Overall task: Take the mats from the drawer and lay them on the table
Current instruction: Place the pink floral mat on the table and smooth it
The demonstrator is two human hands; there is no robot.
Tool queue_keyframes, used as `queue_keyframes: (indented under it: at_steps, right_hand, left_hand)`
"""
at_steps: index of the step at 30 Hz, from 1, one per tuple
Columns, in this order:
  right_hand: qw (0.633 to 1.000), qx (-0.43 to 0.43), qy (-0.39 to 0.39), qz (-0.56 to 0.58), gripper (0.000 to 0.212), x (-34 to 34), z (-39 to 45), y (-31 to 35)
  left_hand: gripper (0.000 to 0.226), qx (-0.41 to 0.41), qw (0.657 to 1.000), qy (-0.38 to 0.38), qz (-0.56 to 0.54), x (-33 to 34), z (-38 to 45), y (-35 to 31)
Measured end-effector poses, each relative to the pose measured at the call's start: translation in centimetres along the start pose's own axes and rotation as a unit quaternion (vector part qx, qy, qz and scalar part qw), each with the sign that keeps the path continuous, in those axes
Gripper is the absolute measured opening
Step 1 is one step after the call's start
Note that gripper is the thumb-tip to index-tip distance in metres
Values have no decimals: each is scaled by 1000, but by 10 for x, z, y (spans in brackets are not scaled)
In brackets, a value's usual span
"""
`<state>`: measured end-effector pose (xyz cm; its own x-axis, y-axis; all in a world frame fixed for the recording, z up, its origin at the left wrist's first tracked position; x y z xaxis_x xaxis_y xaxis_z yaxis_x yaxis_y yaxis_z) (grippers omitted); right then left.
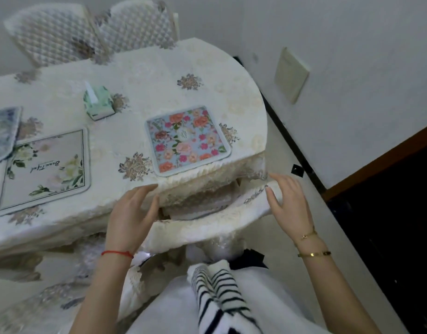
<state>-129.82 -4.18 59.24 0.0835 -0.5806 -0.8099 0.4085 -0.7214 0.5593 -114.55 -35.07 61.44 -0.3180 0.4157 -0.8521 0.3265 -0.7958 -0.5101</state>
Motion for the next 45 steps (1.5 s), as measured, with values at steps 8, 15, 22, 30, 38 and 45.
queue_keyframes:
  at_steps: [8, 15, 22, 30, 38, 45]
  right_hand:
    - [995, -83, 61, 6, 34, 8, 95, -20]
    - [988, -108, 110, 5, 34, 48, 166, -35]
    - [980, -46, 191, -4, 38, 126, 228, -36]
    - [969, 40, 245, 8, 43, 190, 257, -36]
    - [971, 137, 179, 85, 36, 210, 267, -38]
    - [955, 178, 175, 163, 32, 198, 258, -34]
  left_hand:
    - [29, -73, 996, -45, -1, 26, 50, -10]
    - [32, -161, 984, -76, 2, 54, 101, 4]
    - [38, -221, 975, -34, -12, 86, 151, 57]
    - [52, -333, 939, 31, -86, 141, 172, 107]
    - [36, -346, 924, -13, -160, 148, 186, 109]
    - [34, -342, 904, -8, -257, 143, 185, 109]
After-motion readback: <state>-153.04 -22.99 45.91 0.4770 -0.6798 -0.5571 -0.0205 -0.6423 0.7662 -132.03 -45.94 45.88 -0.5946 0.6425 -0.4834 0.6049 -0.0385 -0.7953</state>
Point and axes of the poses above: each hand's wrist, its own z-axis towards the middle knuckle, its own x-axis out of the palm, y = z × x, the point moved 3 cm from there along z, towards the middle knuckle
